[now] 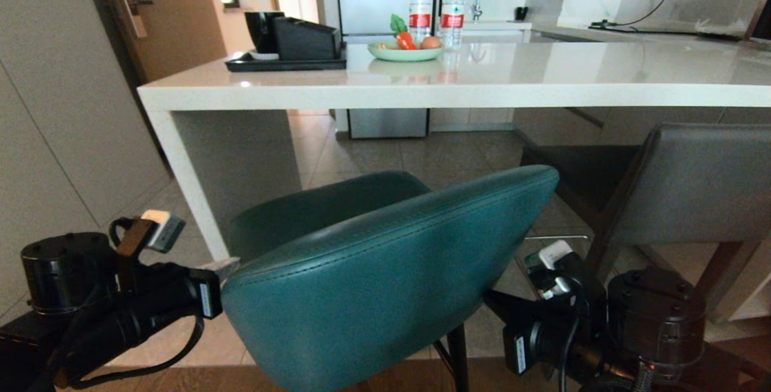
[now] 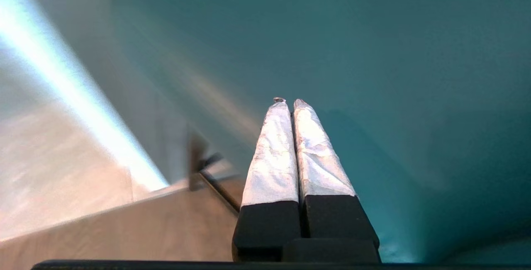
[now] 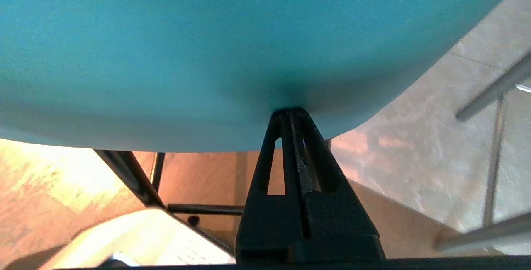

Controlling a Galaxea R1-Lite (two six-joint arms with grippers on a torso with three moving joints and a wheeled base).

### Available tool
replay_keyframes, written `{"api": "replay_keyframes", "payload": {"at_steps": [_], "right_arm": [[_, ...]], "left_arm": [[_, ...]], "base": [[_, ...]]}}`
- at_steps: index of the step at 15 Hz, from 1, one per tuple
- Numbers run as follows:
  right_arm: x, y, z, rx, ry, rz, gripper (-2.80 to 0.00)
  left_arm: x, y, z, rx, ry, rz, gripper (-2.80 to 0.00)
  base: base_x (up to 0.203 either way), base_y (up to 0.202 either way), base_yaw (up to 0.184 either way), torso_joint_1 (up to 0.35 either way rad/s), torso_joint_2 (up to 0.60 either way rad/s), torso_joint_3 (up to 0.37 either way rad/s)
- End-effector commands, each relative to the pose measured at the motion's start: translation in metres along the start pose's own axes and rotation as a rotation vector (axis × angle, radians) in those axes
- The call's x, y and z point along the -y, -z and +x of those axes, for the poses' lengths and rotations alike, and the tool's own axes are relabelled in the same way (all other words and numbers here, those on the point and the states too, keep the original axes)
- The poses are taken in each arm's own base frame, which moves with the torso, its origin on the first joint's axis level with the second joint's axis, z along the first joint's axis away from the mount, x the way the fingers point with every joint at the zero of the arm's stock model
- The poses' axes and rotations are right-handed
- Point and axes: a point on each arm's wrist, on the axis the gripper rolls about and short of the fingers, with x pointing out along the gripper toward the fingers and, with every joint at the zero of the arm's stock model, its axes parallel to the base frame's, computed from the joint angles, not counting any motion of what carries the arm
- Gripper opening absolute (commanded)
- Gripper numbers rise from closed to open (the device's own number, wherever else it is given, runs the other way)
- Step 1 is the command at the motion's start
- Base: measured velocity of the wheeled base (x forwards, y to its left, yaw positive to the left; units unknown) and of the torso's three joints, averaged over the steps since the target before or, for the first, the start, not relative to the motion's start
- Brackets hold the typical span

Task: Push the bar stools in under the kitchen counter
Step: Push the blue chair back under the dining table

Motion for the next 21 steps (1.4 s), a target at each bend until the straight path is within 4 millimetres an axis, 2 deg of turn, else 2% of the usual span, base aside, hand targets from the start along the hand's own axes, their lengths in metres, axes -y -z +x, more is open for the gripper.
{"api": "replay_keyframes", "payload": {"at_steps": [1,3,5,8,9,11,12,14,16,18,21], "right_arm": [[0.008,0.002,0.001,-0.008,0.038,0.009,-2.80],[0.024,-0.001,0.002,0.009,0.095,0.031,-2.80],[0.046,-0.007,0.004,0.045,0.158,0.056,-2.80],[0.091,-0.017,0.001,0.096,0.208,0.087,-2.80],[0.108,-0.023,0.006,0.123,0.203,0.092,-2.80],[0.126,-0.033,0.031,0.161,0.181,0.086,-2.80],[0.133,-0.037,0.047,0.178,0.175,0.081,-2.80],[0.143,-0.044,0.078,0.214,0.161,0.071,-2.80],[0.149,-0.042,0.104,0.224,0.141,0.067,-2.80],[0.150,-0.040,0.119,0.228,0.107,0.062,-2.80],[0.150,-0.038,0.122,0.224,0.102,0.064,-2.80]], "left_arm": [[0.001,0.009,-0.008,0.018,0.000,0.002,-2.80],[0.002,0.010,-0.018,0.053,-0.011,0.009,-2.80],[0.007,0.008,-0.037,0.093,-0.036,0.015,-2.80],[0.012,0.016,-0.060,0.101,-0.075,0.012,-2.80],[0.013,0.014,-0.066,0.118,-0.097,0.014,-2.80],[0.017,0.017,-0.077,0.082,-0.119,0.007,-2.80],[0.017,0.019,-0.079,0.034,-0.143,-0.005,-2.80],[0.020,0.005,-0.079,0.074,-0.185,-0.004,-2.80],[0.032,0.001,-0.076,0.092,-0.132,0.018,-2.80],[0.047,0.001,-0.074,0.098,-0.157,0.036,-2.80],[0.075,0.009,-0.075,0.091,-0.237,0.058,-2.80]], "base": [[0.000,0.000,0.000,0.000,0.00,0.000],[0.000,0.000,0.000,0.000,0.00,0.000],[0.000,0.000,0.000,0.000,0.00,0.000],[0.000,0.000,0.000,0.000,0.00,0.000],[0.000,0.000,0.000,0.000,0.00,0.000],[0.000,0.000,0.000,0.000,0.00,0.000],[0.000,0.000,0.000,0.000,0.00,0.000],[0.000,0.000,0.000,0.000,0.00,0.000],[0.000,0.000,0.000,0.000,0.00,0.000],[0.000,0.000,0.000,0.000,0.00,0.000],[0.000,0.000,0.000,0.000,0.00,0.000]]}}
